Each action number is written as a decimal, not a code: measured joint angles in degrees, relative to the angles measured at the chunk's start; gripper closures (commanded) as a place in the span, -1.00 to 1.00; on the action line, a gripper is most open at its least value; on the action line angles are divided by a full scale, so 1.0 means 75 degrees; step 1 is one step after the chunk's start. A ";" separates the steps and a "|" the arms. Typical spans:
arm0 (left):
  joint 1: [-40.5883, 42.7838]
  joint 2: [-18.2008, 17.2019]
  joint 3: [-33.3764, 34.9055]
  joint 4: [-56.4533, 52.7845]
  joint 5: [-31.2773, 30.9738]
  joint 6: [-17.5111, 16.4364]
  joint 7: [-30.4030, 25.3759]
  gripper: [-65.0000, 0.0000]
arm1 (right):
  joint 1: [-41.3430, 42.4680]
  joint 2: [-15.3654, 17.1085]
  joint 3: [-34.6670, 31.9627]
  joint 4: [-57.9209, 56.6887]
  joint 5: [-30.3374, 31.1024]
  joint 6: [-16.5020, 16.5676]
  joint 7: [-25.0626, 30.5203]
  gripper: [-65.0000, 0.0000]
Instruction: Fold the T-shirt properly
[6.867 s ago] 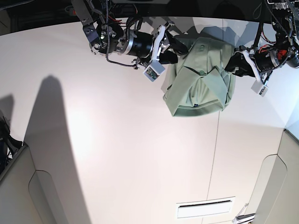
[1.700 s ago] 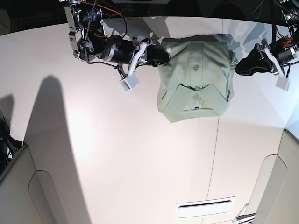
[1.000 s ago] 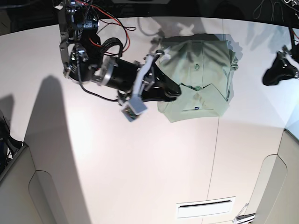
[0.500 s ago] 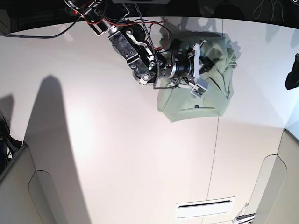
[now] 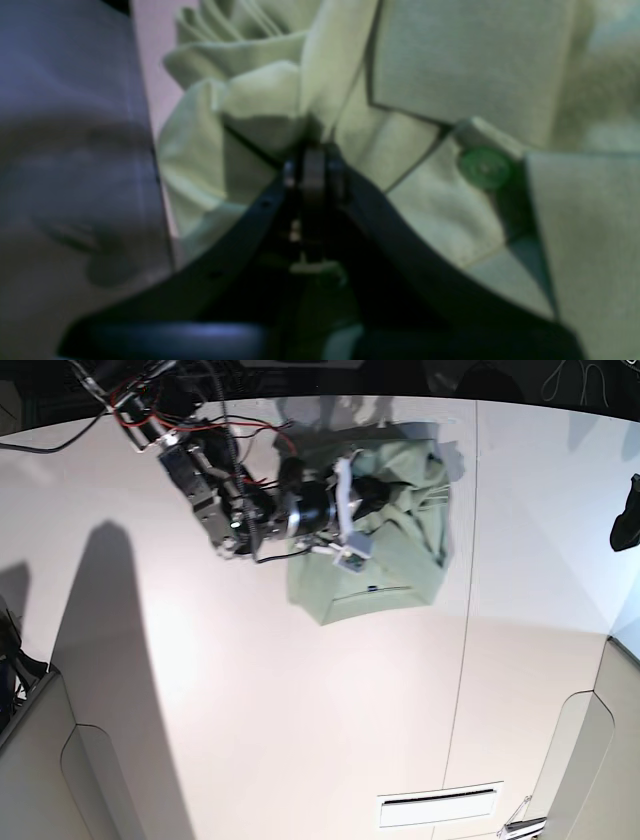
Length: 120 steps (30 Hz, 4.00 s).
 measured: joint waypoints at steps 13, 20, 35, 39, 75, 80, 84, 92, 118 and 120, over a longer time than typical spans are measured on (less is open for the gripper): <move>-0.0003 0.0000 0.0000 0.0000 -0.0006 0.0003 0.0000 1.00 | 0.0108 0.3561 0.0058 0.0970 0.0367 -0.0003 0.0175 1.00; 0.0000 0.0000 0.0000 0.0000 -0.0003 0.0003 0.0000 1.00 | 0.0163 0.5126 0.0108 0.0982 -0.0102 -0.0041 -0.0044 1.00; -0.0003 0.0000 0.0000 0.0000 -0.0003 0.0003 0.0006 1.00 | 0.0061 0.6403 0.0061 0.0813 -0.0052 -0.0356 -0.1614 1.00; -0.0003 0.0000 0.0000 0.0000 -0.0003 0.0003 0.0009 1.00 | 0.0061 0.6292 0.0064 0.0810 -0.0102 -0.0530 -0.1731 1.00; 0.2288 0.0539 0.0020 0.0749 -0.0058 0.0003 0.0172 1.00 | -0.2623 0.5977 0.6073 0.5342 0.1839 -0.0210 -0.2570 1.00; 0.4249 0.0673 0.0029 0.1842 -0.0029 0.0009 0.0181 1.00 | -0.4336 0.5983 0.6091 0.6105 0.1848 -0.0073 -0.3716 1.00; 0.5575 0.0638 0.0035 0.2422 -0.0140 0.0000 0.0119 1.00 | -0.5744 0.6024 0.6097 0.6309 0.2127 -0.0015 -0.4159 1.00; 0.7455 0.0210 0.0638 0.2474 -0.0111 0.0000 0.0093 1.00 | -0.8521 0.6021 0.6108 0.6248 0.2308 -0.0009 -0.4141 1.00; 0.3238 0.1084 0.9218 -0.2850 0.8113 0.0038 -0.6271 1.00 | -0.4500 0.3861 0.0105 -0.2495 0.0300 -0.0055 0.3037 1.00; 0.2629 0.1460 0.9218 -0.3657 0.8690 0.0038 -0.6688 1.00 | -0.4065 0.3512 -0.0181 -0.2879 0.0306 -0.0082 0.3372 1.00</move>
